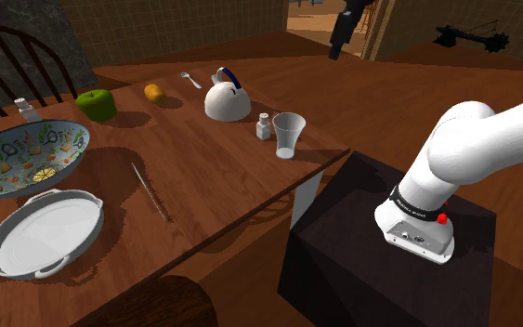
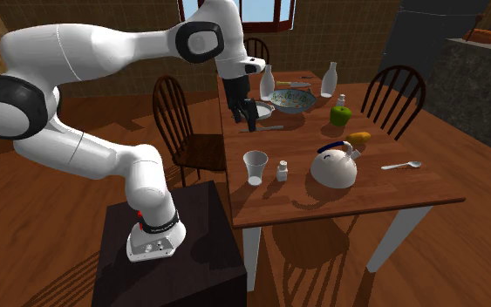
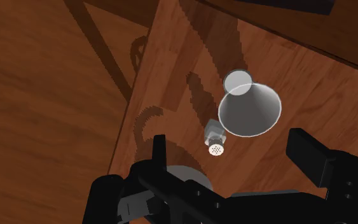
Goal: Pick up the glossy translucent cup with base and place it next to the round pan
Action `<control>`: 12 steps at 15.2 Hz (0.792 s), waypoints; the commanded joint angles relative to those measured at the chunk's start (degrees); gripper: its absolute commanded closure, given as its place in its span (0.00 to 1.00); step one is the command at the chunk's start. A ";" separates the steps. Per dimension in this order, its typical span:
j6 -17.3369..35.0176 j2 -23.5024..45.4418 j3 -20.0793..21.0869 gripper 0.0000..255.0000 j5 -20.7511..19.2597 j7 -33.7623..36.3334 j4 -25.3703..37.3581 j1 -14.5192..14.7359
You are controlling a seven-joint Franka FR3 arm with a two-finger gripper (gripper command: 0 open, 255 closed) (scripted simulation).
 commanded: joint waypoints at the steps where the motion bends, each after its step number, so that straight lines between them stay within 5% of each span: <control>1: 0.00 0.00 0.00 0.00 0.00 0.00 0.00 0.00; 12: 19.02 7.64 10.59 0.00 0.91 10.95 -11.89 2.59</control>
